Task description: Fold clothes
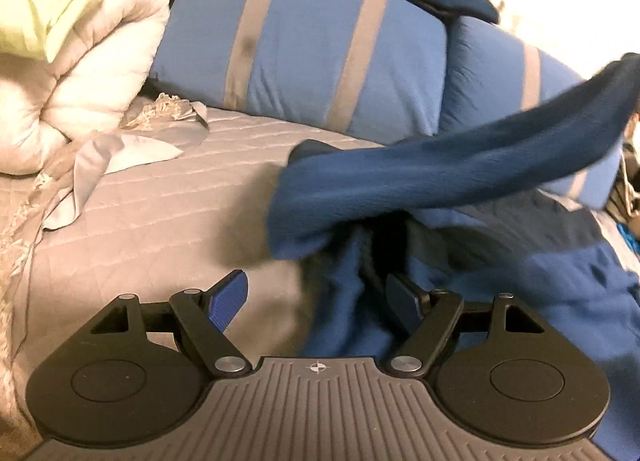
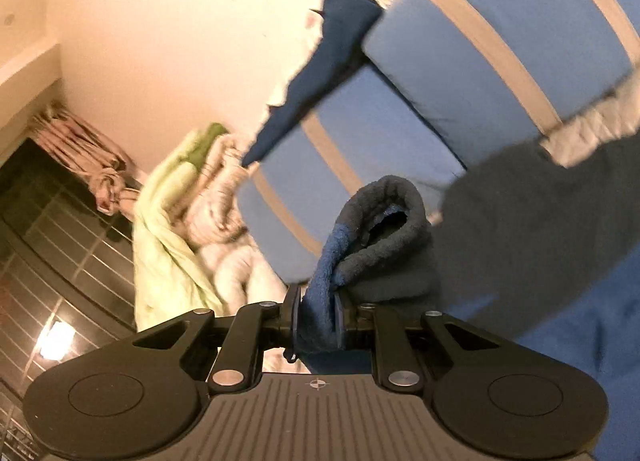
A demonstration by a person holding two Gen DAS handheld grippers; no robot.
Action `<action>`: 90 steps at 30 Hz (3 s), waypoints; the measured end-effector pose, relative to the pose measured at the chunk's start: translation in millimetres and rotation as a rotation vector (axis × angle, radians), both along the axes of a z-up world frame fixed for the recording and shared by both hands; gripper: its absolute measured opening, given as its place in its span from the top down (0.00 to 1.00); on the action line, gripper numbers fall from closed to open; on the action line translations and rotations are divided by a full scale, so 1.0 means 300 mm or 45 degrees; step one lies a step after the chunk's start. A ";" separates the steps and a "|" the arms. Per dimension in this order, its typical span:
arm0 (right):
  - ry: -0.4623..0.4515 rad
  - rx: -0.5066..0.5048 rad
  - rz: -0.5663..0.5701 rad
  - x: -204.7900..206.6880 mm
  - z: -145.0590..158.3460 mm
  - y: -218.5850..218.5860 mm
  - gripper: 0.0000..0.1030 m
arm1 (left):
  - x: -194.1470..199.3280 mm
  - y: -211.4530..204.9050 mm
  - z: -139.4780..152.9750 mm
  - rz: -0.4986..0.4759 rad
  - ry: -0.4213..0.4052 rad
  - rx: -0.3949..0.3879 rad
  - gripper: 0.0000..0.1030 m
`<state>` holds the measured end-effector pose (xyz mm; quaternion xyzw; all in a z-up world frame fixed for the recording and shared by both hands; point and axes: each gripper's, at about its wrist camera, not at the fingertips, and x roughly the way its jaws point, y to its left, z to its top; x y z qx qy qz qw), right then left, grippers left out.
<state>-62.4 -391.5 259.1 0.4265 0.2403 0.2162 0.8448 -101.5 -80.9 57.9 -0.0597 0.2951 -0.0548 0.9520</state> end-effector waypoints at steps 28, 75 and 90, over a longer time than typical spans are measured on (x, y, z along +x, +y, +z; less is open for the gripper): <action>-0.047 0.038 -0.162 0.054 0.116 -0.114 0.82 | 0.326 -0.041 0.062 -0.183 0.040 0.018 0.25; 0.634 -0.309 -0.548 -0.411 -0.513 -0.426 0.55 | 0.127 -0.086 0.182 -0.169 0.035 0.204 0.37; 0.573 -1.078 -0.548 -0.201 -0.581 -0.287 0.09 | -0.040 -0.059 0.255 -0.193 -0.099 0.158 0.31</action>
